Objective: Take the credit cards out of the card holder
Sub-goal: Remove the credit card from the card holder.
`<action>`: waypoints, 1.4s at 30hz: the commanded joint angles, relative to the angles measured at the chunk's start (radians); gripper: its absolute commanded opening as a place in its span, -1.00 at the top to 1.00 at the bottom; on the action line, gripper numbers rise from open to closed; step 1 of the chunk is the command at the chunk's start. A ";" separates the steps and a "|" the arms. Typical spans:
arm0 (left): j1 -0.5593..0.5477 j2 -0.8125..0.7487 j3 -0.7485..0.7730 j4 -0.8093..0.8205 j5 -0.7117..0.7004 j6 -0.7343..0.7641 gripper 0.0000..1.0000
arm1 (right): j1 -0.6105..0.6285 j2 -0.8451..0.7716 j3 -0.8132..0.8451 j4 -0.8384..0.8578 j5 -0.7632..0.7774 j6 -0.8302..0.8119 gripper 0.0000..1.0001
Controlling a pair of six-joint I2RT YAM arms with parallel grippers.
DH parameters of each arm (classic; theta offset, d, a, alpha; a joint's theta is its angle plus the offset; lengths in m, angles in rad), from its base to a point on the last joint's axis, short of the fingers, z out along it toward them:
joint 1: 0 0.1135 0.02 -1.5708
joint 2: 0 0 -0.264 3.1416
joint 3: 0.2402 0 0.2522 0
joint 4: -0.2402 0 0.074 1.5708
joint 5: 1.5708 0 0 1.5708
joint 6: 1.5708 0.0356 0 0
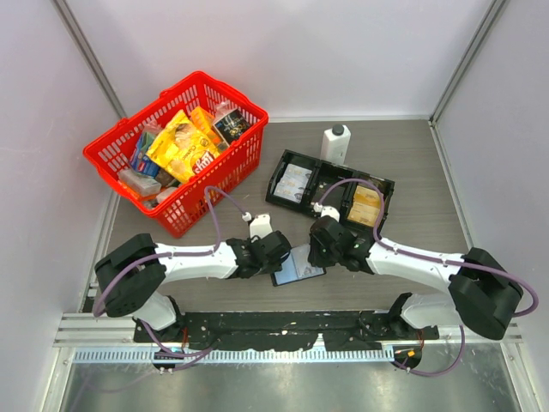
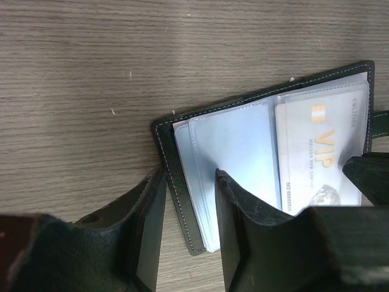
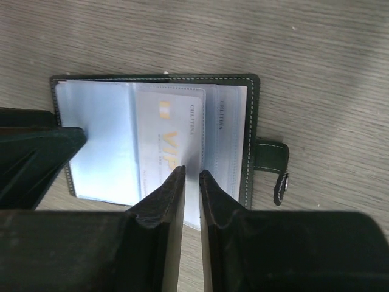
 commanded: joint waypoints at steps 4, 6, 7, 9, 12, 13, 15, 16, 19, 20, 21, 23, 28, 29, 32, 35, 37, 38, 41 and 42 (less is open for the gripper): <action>-0.017 0.001 -0.025 0.014 0.016 -0.028 0.18 | 0.007 -0.072 -0.002 0.106 -0.081 0.016 0.60; -0.019 0.000 -0.028 0.012 0.014 -0.031 0.19 | 0.007 -0.086 -0.002 0.119 -0.106 0.014 0.59; -0.017 -0.002 -0.030 0.014 0.014 -0.033 0.19 | 0.009 -0.095 -0.004 0.125 -0.112 0.014 0.57; -0.017 -0.006 -0.033 0.014 0.013 -0.035 0.19 | 0.007 -0.111 -0.005 0.152 -0.165 0.016 0.53; -0.019 -0.012 -0.039 0.015 0.011 -0.042 0.19 | 0.007 -0.114 -0.013 0.206 -0.224 0.029 0.49; -0.017 -0.014 -0.042 0.015 0.010 -0.044 0.19 | 0.007 -0.108 -0.018 0.215 -0.233 0.032 0.49; -0.017 -0.026 -0.050 0.015 0.008 -0.054 0.20 | 0.007 -0.091 -0.021 0.248 -0.261 0.039 0.45; -0.017 -0.034 -0.056 0.015 0.002 -0.062 0.19 | 0.009 -0.085 -0.022 0.264 -0.276 0.046 0.44; -0.017 -0.083 -0.087 0.006 -0.030 -0.093 0.19 | 0.011 -0.031 -0.024 0.274 -0.307 0.055 0.38; -0.017 -0.107 -0.099 0.003 -0.042 -0.103 0.19 | 0.012 -0.017 -0.025 0.309 -0.310 0.055 0.35; -0.019 -0.127 -0.110 -0.003 -0.052 -0.114 0.19 | 0.012 -0.005 -0.027 0.312 -0.311 0.058 0.34; -0.019 -0.175 -0.133 -0.019 -0.075 -0.137 0.16 | 0.012 0.007 -0.025 0.312 -0.310 0.055 0.31; -0.017 -0.288 -0.145 -0.051 -0.092 -0.147 0.10 | 0.001 -0.057 -0.050 0.307 -0.250 0.040 0.18; -0.019 -0.301 -0.140 -0.042 -0.083 -0.134 0.10 | -0.015 -0.071 -0.064 0.312 -0.251 0.036 0.16; -0.017 -0.316 -0.120 0.016 -0.035 -0.091 0.11 | -0.072 -0.112 -0.119 0.350 -0.296 0.035 0.10; -0.017 -0.304 -0.110 0.110 0.017 -0.053 0.16 | -0.140 -0.134 -0.175 0.444 -0.400 0.062 0.10; -0.016 -0.282 -0.097 0.167 0.039 -0.027 0.24 | -0.186 -0.137 -0.208 0.497 -0.461 0.080 0.10; -0.013 -0.267 -0.090 0.184 0.045 -0.012 0.27 | -0.206 -0.137 -0.223 0.513 -0.497 0.088 0.10; 0.007 -0.224 -0.084 0.231 0.074 0.011 0.36 | -0.221 -0.126 -0.237 0.573 -0.529 0.085 0.13; 0.016 -0.212 -0.082 0.236 0.085 0.012 0.38 | -0.227 -0.117 -0.240 0.579 -0.535 0.086 0.15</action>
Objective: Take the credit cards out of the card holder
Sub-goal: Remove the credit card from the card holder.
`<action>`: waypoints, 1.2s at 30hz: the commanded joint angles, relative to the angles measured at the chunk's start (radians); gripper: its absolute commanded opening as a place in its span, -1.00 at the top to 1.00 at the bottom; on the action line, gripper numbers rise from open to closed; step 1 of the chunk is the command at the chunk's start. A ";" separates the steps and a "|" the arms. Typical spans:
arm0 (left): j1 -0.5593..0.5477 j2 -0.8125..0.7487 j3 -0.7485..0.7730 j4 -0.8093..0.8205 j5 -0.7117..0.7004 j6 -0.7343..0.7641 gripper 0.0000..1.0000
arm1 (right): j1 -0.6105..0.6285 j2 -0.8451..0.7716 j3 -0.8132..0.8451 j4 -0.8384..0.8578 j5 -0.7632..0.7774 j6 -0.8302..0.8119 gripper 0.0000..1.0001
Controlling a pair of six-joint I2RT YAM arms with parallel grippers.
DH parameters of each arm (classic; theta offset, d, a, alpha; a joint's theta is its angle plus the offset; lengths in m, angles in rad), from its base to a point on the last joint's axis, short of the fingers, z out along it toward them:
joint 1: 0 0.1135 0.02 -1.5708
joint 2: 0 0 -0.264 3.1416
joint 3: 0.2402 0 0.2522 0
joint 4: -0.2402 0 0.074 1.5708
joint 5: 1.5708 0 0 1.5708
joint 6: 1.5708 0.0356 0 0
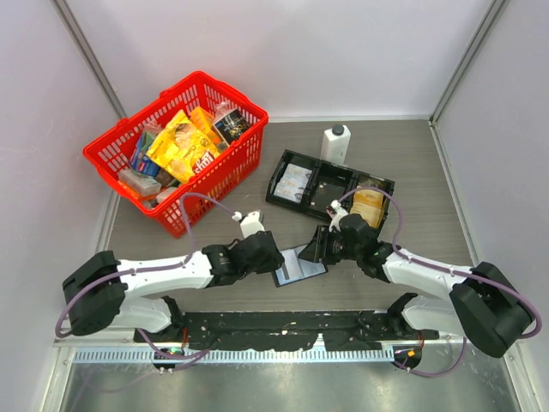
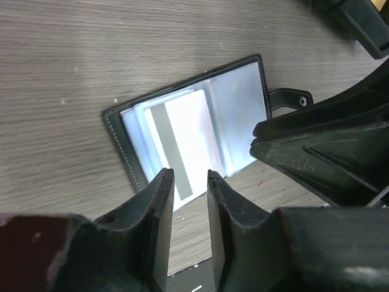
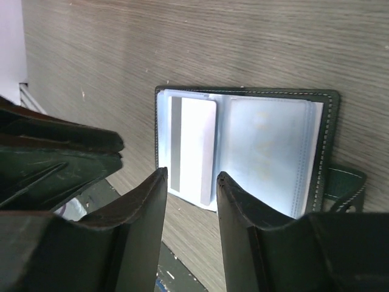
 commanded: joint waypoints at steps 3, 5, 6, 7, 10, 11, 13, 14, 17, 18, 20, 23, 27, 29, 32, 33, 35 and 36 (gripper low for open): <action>0.056 0.085 0.030 0.147 0.090 0.050 0.42 | -0.038 0.037 -0.013 0.162 -0.105 0.016 0.18; 0.067 0.112 0.027 0.161 0.102 0.049 0.45 | -0.046 0.065 -0.026 0.195 -0.114 0.022 0.21; 0.067 0.125 0.026 0.160 0.104 0.047 0.46 | -0.048 0.086 -0.027 0.220 -0.125 0.024 0.22; 0.070 0.138 0.024 0.158 0.107 0.046 0.48 | -0.052 0.097 -0.029 0.226 -0.129 0.026 0.22; 0.073 0.162 0.012 0.166 0.119 0.031 0.50 | -0.057 0.160 -0.032 0.263 -0.151 0.030 0.24; 0.073 0.170 0.004 0.169 0.125 0.023 0.51 | -0.055 0.168 -0.038 0.275 -0.163 0.035 0.24; 0.071 0.184 -0.014 0.169 0.136 0.004 0.52 | -0.058 0.197 -0.049 0.315 -0.183 0.052 0.26; 0.071 0.190 -0.020 0.169 0.139 -0.003 0.52 | -0.062 0.209 -0.050 0.330 -0.188 0.056 0.27; 0.073 0.198 -0.046 0.169 0.141 -0.029 0.54 | -0.058 0.229 -0.050 0.344 -0.206 0.061 0.28; 0.073 0.198 -0.056 0.193 0.142 -0.035 0.55 | -0.060 0.238 -0.046 0.343 -0.208 0.061 0.28; 0.075 0.191 -0.077 0.206 0.142 -0.052 0.56 | -0.058 0.257 -0.046 0.344 -0.214 0.061 0.28; 0.075 0.188 -0.093 0.206 0.139 -0.066 0.56 | -0.062 0.290 -0.047 0.376 -0.229 0.070 0.29; 0.073 0.196 -0.091 0.195 0.141 -0.071 0.57 | -0.063 0.312 -0.053 0.418 -0.252 0.085 0.38; 0.073 0.201 -0.093 0.192 0.142 -0.075 0.57 | -0.074 0.315 -0.063 0.439 -0.263 0.093 0.42; 0.076 0.205 -0.091 0.178 0.142 -0.080 0.58 | -0.094 0.315 -0.090 0.500 -0.290 0.119 0.44; 0.076 0.207 -0.088 0.178 0.144 -0.081 0.58 | -0.104 0.315 -0.096 0.513 -0.294 0.130 0.44; 0.078 0.210 -0.091 0.178 0.145 -0.083 0.59 | -0.117 0.317 -0.118 0.556 -0.317 0.147 0.44; 0.078 0.211 -0.090 0.178 0.147 -0.085 0.59 | -0.118 0.320 -0.121 0.573 -0.321 0.150 0.45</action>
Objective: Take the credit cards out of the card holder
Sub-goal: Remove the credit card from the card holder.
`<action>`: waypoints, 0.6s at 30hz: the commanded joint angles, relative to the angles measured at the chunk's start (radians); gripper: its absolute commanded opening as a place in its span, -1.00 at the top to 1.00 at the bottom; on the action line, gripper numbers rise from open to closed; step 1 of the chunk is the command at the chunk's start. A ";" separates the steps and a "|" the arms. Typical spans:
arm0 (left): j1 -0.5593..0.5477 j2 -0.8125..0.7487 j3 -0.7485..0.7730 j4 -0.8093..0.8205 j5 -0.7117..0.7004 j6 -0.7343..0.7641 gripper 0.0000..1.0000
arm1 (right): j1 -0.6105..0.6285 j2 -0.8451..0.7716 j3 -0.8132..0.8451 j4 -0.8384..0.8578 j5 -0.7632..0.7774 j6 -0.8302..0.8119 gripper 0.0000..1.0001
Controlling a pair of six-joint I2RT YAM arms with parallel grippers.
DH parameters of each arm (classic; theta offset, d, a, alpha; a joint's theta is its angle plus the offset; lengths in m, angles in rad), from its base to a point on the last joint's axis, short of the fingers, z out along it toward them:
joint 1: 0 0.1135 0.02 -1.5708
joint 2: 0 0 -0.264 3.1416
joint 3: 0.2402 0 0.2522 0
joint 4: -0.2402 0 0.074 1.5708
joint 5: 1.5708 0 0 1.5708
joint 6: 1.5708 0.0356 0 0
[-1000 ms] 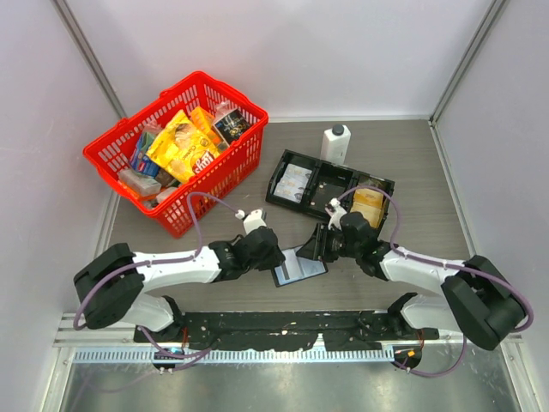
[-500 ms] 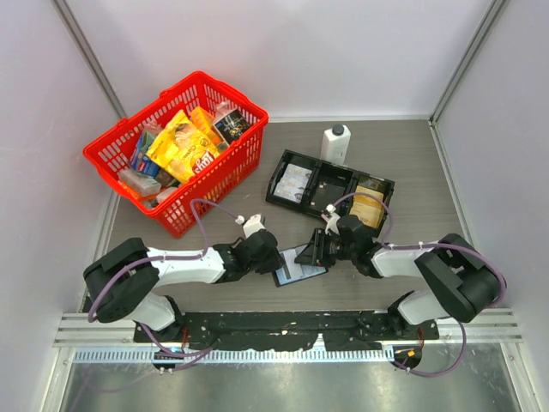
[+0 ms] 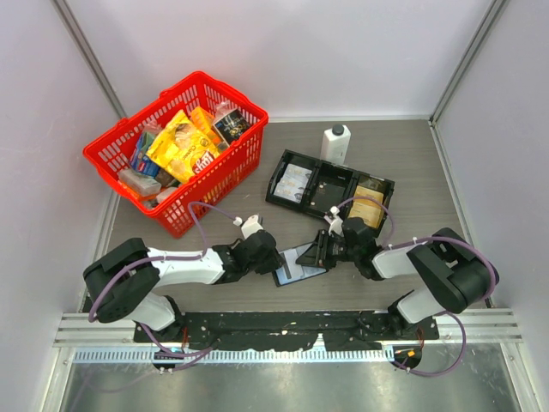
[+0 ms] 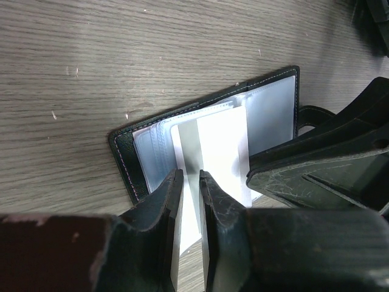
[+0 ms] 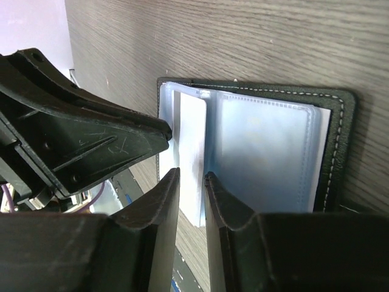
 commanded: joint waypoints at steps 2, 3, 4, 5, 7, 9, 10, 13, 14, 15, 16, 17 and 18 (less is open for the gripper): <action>0.002 0.028 -0.024 -0.060 0.020 -0.011 0.60 | -0.022 0.015 -0.028 0.148 -0.056 0.043 0.48; 0.002 0.028 -0.022 -0.061 0.020 -0.011 0.59 | -0.024 0.018 -0.029 0.153 -0.059 0.048 0.49; 0.003 0.028 -0.022 -0.060 0.020 -0.011 0.60 | -0.025 0.026 -0.028 0.165 -0.062 0.051 0.50; 0.002 0.028 -0.022 -0.060 0.022 -0.012 0.60 | -0.027 0.031 -0.029 0.170 -0.064 0.057 0.52; 0.003 0.028 -0.024 -0.060 0.023 -0.012 0.60 | -0.028 0.043 -0.032 0.185 -0.065 0.061 0.55; 0.002 0.028 -0.022 -0.060 0.023 -0.012 0.60 | -0.028 0.055 -0.028 0.187 -0.065 0.063 0.56; 0.002 0.027 -0.022 -0.060 0.023 -0.012 0.60 | -0.030 0.061 -0.029 0.187 -0.064 0.063 0.58; 0.002 0.030 -0.025 -0.060 0.026 -0.012 0.61 | -0.030 0.072 -0.025 0.185 -0.059 0.063 0.64; 0.002 0.031 -0.022 -0.060 0.028 -0.012 0.61 | -0.030 0.075 -0.023 0.184 -0.056 0.063 0.67; 0.003 0.031 -0.022 -0.058 0.029 -0.012 0.61 | -0.030 0.078 -0.019 0.179 -0.053 0.063 0.68; 0.002 0.031 -0.022 -0.057 0.032 -0.012 0.61 | -0.030 0.080 -0.019 0.176 -0.047 0.061 0.70; 0.002 0.034 -0.024 -0.057 0.034 -0.012 0.61 | -0.031 0.086 -0.014 0.170 -0.045 0.060 0.70; 0.003 0.036 -0.024 -0.055 0.034 -0.012 0.62 | -0.030 0.090 -0.013 0.167 -0.042 0.058 0.70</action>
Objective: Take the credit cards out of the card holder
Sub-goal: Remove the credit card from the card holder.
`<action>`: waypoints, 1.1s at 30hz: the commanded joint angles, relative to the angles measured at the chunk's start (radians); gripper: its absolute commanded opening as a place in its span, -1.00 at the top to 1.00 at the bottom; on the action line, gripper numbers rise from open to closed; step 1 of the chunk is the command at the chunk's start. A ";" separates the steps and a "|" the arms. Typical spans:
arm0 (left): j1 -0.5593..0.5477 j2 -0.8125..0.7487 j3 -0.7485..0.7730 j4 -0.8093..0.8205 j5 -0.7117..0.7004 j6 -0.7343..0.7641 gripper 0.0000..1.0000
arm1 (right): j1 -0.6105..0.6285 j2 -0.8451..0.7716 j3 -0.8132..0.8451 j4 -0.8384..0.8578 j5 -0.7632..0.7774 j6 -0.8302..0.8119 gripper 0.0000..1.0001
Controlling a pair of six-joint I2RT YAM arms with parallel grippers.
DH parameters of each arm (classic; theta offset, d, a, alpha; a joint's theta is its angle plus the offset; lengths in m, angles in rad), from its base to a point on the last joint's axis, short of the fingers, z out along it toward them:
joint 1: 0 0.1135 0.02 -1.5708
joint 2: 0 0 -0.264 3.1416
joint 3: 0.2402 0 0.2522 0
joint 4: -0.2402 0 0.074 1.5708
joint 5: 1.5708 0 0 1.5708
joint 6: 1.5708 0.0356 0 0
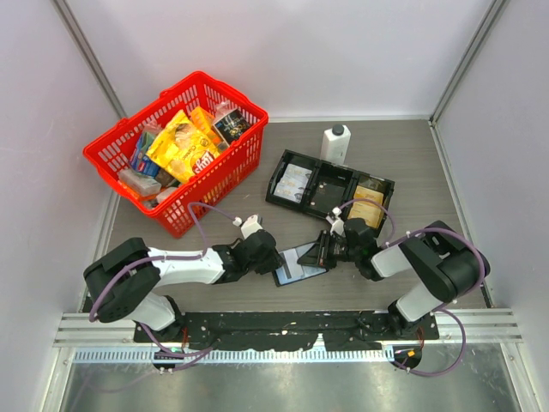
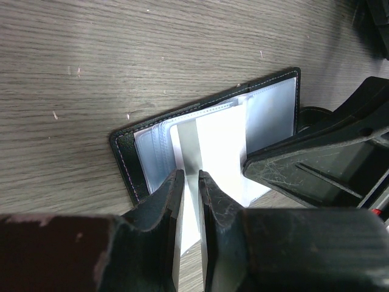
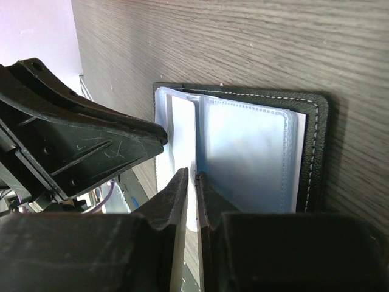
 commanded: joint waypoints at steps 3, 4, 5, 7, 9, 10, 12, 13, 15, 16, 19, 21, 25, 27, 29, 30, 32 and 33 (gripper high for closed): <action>-0.003 0.036 -0.024 -0.051 0.031 0.004 0.62 | 0.000 0.031 0.023 0.037 0.004 0.004 0.69; -0.003 0.036 -0.024 -0.049 0.033 0.004 0.62 | 0.000 0.032 0.026 0.037 0.004 0.004 0.69; -0.003 0.037 -0.024 -0.050 0.033 0.004 0.62 | 0.002 0.038 0.028 0.035 0.004 0.004 0.67; -0.002 0.037 -0.022 -0.049 0.034 0.004 0.63 | 0.003 0.049 0.034 0.037 0.001 0.004 0.64; -0.003 0.037 -0.022 -0.047 0.034 0.004 0.63 | 0.002 0.055 0.035 0.041 -0.002 0.005 0.61; -0.003 0.037 -0.024 -0.047 0.036 0.004 0.63 | 0.002 0.057 0.037 0.043 -0.001 0.005 0.62; -0.001 0.037 -0.022 -0.047 0.034 0.004 0.64 | 0.002 0.061 0.038 0.046 -0.005 0.007 0.62; -0.002 0.037 -0.025 -0.047 0.034 0.004 0.63 | 0.002 0.064 0.038 0.053 -0.008 0.008 0.62; -0.001 0.034 -0.025 -0.047 0.034 0.004 0.64 | 0.002 0.069 0.038 0.063 -0.015 0.010 0.65; -0.001 0.034 -0.025 -0.046 0.033 0.004 0.64 | 0.002 0.069 0.037 0.064 -0.018 0.010 0.67; -0.001 0.033 -0.027 -0.055 0.030 0.001 0.64 | -0.003 0.060 0.029 0.078 -0.025 0.015 0.78; 0.002 0.033 -0.028 -0.060 0.030 -0.002 0.65 | -0.018 0.046 0.023 0.077 -0.033 0.013 0.84; 0.007 0.041 -0.028 -0.060 0.036 -0.007 0.67 | -0.058 0.003 0.002 0.040 -0.050 -0.013 0.90; 0.008 0.048 -0.028 -0.060 0.044 -0.007 0.67 | -0.073 -0.034 0.005 -0.015 -0.051 -0.041 0.90; 0.013 0.056 -0.028 -0.058 0.051 -0.007 0.69 | -0.087 -0.054 0.008 -0.057 -0.056 -0.065 0.90; 0.013 0.059 -0.027 -0.057 0.053 -0.007 0.69 | -0.099 -0.057 0.006 -0.078 -0.061 -0.074 0.90; 0.014 0.059 -0.028 -0.057 0.054 -0.007 0.69 | -0.116 -0.070 0.003 -0.098 -0.064 -0.087 0.90; 0.014 0.059 -0.028 -0.057 0.054 -0.007 0.70 | -0.121 -0.080 0.003 -0.104 -0.067 -0.091 0.90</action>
